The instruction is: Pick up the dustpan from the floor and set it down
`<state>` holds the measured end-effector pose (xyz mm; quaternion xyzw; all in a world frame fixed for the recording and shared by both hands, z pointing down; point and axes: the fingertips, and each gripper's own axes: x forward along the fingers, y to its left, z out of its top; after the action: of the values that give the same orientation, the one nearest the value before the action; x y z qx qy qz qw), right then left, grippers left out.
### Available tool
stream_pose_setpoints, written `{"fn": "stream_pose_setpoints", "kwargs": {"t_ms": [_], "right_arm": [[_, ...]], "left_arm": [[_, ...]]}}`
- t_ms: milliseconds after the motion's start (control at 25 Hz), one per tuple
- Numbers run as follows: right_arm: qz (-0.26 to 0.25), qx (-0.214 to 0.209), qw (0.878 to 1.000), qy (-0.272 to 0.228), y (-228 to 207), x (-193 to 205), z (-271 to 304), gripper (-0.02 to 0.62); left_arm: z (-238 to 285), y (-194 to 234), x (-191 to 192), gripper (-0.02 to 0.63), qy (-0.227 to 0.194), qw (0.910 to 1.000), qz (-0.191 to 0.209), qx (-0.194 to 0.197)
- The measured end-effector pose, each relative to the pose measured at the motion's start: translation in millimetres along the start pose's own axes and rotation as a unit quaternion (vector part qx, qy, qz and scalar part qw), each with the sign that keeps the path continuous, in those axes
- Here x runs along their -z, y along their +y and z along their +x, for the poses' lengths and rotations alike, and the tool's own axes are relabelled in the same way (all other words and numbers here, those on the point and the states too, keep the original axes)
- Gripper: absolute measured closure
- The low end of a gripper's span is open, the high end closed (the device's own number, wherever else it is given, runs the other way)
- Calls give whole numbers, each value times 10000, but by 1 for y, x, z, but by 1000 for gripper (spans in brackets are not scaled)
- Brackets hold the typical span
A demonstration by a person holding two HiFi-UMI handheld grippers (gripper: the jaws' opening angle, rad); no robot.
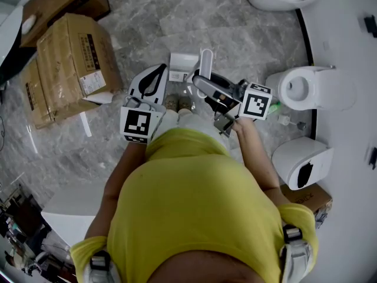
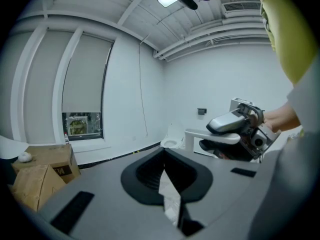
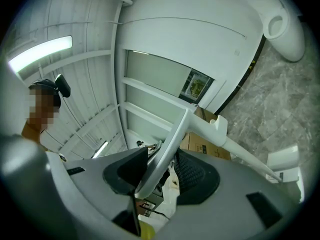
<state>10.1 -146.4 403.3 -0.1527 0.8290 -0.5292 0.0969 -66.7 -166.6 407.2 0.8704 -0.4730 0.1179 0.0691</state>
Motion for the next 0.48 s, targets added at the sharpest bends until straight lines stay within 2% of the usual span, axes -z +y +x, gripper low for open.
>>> {"fn": "stream_pose_setpoints", "kwargs": {"t_ms": [320, 480], "right_arm": [[-164, 197, 9991, 352, -49, 14, 13, 422], [-123, 466, 9975, 514, -83, 26, 15, 422]], "left_arm": [[4, 4, 3, 604, 62, 10000, -22, -50], [4, 7, 3, 604, 80, 9999, -37, -65]]}}
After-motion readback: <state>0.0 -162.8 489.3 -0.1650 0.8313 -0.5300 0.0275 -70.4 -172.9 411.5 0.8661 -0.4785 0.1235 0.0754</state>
